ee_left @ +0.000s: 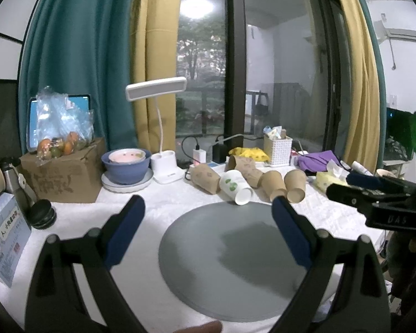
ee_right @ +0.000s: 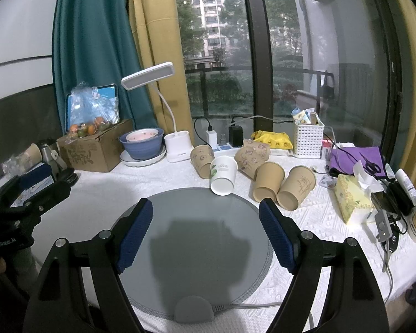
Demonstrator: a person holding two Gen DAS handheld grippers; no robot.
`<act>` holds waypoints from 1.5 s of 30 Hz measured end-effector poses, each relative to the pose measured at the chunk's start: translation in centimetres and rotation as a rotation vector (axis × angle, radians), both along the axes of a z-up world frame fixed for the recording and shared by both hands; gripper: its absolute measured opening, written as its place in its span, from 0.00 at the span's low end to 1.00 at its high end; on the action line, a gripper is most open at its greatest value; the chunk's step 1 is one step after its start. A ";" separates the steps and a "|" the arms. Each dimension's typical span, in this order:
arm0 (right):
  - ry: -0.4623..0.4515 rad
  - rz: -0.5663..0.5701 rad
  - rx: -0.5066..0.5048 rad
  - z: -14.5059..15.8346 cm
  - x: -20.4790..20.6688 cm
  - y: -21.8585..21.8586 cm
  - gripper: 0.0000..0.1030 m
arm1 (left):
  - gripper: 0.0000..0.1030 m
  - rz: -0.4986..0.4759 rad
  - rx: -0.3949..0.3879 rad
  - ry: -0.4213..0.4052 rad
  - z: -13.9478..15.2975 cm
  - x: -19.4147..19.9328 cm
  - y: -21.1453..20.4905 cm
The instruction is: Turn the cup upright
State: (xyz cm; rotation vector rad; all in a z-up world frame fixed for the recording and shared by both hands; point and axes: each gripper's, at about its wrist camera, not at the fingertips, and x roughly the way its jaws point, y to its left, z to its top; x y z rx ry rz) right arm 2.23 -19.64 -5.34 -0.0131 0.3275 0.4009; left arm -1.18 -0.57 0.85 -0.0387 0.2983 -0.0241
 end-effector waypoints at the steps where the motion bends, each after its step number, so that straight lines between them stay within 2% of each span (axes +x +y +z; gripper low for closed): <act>1: 0.001 0.000 0.000 0.0 0.0 0.0 0.79 | 0.91 -0.002 0.001 0.001 0.0 0.0 0.0; 45: 0.002 0.002 -0.001 0.2 -0.1 0.3 0.79 | 0.91 -0.006 0.001 -0.004 0.0 -0.2 -0.1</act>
